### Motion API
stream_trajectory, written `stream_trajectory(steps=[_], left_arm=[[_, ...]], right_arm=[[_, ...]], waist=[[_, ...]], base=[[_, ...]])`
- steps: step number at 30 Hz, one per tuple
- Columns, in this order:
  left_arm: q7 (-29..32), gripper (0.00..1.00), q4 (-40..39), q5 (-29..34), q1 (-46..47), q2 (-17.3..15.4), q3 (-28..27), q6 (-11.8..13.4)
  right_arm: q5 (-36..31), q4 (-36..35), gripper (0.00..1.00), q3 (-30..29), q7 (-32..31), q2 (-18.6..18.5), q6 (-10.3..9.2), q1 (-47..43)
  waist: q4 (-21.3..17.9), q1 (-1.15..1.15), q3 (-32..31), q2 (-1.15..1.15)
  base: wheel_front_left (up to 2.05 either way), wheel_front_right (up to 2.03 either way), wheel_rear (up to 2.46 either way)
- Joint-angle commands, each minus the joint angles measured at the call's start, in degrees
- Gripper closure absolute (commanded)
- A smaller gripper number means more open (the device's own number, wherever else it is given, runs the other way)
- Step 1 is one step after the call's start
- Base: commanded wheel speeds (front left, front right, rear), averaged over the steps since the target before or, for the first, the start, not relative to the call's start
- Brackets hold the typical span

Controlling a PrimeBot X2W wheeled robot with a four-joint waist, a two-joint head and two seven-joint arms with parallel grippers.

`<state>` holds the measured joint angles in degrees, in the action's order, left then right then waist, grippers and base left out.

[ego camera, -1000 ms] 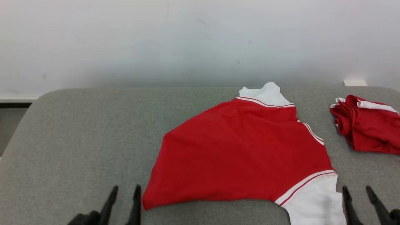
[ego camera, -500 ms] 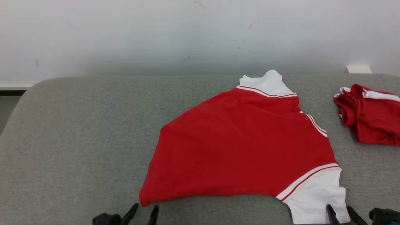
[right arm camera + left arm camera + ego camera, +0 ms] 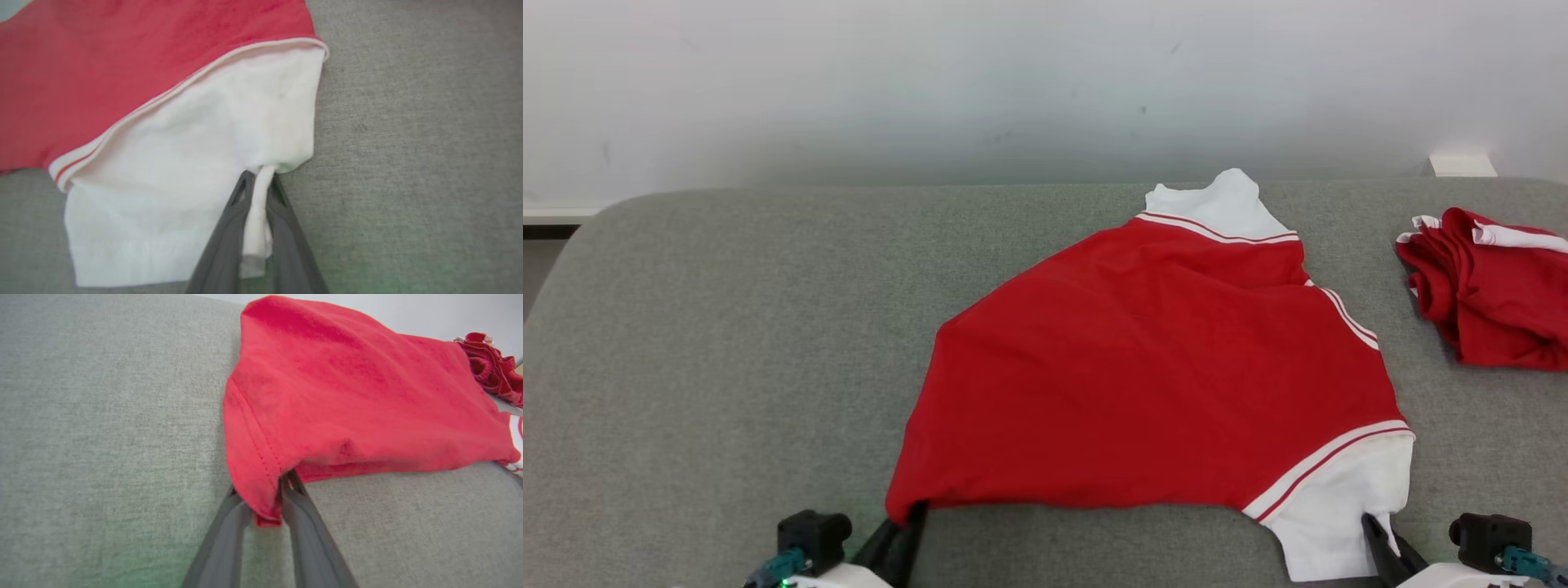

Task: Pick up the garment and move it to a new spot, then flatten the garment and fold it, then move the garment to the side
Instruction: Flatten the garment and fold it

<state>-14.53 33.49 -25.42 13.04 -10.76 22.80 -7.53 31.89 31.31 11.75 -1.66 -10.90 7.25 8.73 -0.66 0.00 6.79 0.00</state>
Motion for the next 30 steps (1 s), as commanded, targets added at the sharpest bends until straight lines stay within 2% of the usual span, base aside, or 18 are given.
stream_trajectory(steps=[1, 6, 11, 17, 22, 24, 26, 30], left_arm=[[-0.3, 1.0, 0.4, -0.6, 0.7, -0.6, 0.2, 0.1], [-0.6, 1.0, -1.1, -1.5, 0.5, -0.7, -0.1, 0.1], [-0.6, 1.0, -5.2, -0.8, 0.2, -1.2, -1.3, 0.1], [-0.6, 1.0, -8.9, -1.0, 3.0, -2.8, -1.4, 0.1], [0.8, 1.0, -9.9, -1.5, 10.7, -4.8, -0.5, 0.1], [1.9, 1.0, -8.6, 0.6, 15.3, -6.7, 0.0, 0.1], [2.6, 1.0, -6.9, -0.8, 20.2, -6.0, -0.5, 0.1], [4.0, 1.0, -3.7, 0.2, 29.1, -7.5, 1.2, 0.1]], right_arm=[[0.6, 1.3, 1.0, 1.2, 0.3, 0.6, 0.36, -0.4], [2.1, 0.2, 1.0, 0.4, 4.5, -0.9, 0.29, 0.4], [3.6, -3.8, 1.0, -1.0, 9.2, -1.5, 0.28, 1.3], [5.3, -10.5, 1.0, -0.3, 10.7, -2.5, 0.23, 5.6], [5.5, -12.8, 1.0, -0.1, 9.5, -3.3, 0.23, 13.6], [5.7, -12.7, 1.0, 0.1, 8.6, -3.9, 0.23, 17.6], [4.2, -11.9, 1.0, 0.9, 7.8, -4.9, 0.23, 22.7], [4.6, -9.8, 1.0, 2.2, 7.0, -5.1, 0.23, 31.8]], waist=[[0.1, 0.0, -0.2, 0.0], [0.5, 0.0, -0.7, 0.0], [0.7, 0.0, -0.8, 0.0], [-0.1, 0.0, 0.5, 0.0], [-0.2, 0.0, 4.0, 0.0], [0.0, 0.0, 5.9, 0.0], [0.3, 0.0, 8.3, 0.0], [0.4, 0.0, 12.2, 0.0]], base=[[0.0, 0.0, 0.0], [0.0, 0.0, 0.0], [0.0, 0.0, 0.0], [0.0, 0.0, 0.0], [0.0, 0.0, 0.0], [0.0, 0.0, 0.0], [0.0, 0.0, 0.0], [0.0, 0.0, 0.0]])
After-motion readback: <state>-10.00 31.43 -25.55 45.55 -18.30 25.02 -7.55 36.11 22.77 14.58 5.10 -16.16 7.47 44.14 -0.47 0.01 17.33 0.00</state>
